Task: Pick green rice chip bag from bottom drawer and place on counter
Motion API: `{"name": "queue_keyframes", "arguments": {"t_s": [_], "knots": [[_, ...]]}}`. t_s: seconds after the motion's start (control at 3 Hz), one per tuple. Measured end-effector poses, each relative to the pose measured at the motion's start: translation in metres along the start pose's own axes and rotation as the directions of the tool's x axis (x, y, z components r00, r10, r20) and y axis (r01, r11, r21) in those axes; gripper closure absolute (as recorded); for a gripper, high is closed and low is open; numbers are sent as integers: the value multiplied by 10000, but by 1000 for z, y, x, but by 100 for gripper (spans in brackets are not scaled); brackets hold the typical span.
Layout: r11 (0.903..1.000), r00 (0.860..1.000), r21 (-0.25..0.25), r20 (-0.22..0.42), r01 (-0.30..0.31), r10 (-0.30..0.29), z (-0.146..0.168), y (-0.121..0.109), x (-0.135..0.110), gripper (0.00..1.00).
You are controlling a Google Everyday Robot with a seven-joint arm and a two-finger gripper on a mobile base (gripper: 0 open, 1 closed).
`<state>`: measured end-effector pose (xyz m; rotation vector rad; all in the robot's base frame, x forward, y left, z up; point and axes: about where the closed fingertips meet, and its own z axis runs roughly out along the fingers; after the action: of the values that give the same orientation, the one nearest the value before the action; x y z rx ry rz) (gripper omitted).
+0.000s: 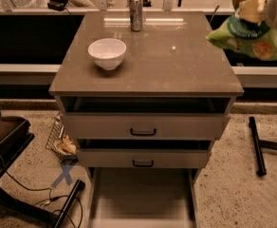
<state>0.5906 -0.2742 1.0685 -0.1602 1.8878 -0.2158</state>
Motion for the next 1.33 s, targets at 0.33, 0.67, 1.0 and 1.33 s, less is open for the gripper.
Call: {"name": "queue_keyframes", "arguments": {"t_s": [0.33,0.67,1.0,1.33], "knots": [[9784,9948,-2061,942,-190,392,41,24,-51,100],[9624,9887,-2690,1299,-375,748,79,24,-75,100],[9526,9868,-2923,1081,-846,1208,126,22,-70,100],[9452,9909,-3032,203,-1209,1333,174,26,-43,100]]}}
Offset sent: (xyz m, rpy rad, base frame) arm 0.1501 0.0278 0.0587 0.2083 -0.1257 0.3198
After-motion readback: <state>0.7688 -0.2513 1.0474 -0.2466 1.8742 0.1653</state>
